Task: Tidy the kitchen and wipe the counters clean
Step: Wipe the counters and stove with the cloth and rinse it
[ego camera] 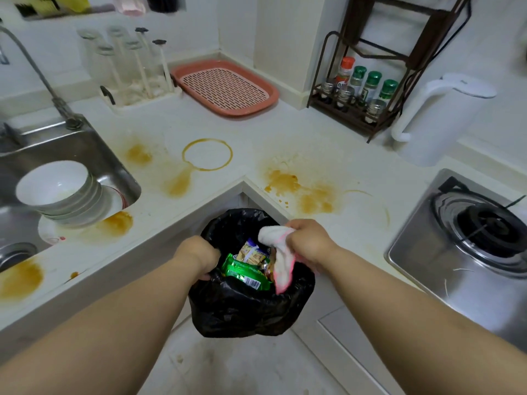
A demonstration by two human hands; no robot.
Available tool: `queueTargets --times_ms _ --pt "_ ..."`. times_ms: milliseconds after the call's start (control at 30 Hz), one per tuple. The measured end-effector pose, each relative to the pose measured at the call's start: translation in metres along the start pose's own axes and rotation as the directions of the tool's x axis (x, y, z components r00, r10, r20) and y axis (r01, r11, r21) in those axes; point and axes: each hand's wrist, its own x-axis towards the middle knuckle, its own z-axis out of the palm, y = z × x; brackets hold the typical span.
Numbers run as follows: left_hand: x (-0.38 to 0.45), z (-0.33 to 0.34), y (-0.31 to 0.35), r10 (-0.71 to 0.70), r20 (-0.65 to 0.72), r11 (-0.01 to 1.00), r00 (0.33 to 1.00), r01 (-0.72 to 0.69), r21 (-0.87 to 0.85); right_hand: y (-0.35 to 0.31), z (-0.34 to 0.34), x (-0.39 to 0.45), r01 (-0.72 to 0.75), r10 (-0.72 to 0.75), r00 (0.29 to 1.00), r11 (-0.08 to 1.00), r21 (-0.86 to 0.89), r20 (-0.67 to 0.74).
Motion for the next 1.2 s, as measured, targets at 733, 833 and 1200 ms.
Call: queueTargets --times_ms 733,833,1200 --pt "-0.11 -0.034 -0.269 -0.363 -0.101 0.83 0.926 0.272 -0.486 0.012 0.224 -0.077 -0.192 0.05 0.876 0.949 0.251 0.479" --pt "-0.125 -0.033 -0.319 -0.438 -0.111 0.764 0.892 0.304 -0.569 0.019 0.262 -0.101 -0.222 0.075 0.85 0.948 0.227 0.521" --pt "-0.123 0.01 -0.59 -0.637 -0.05 0.624 0.769 0.477 -0.619 0.103 0.453 -0.179 -0.278 0.154 0.717 0.957 0.077 0.68"
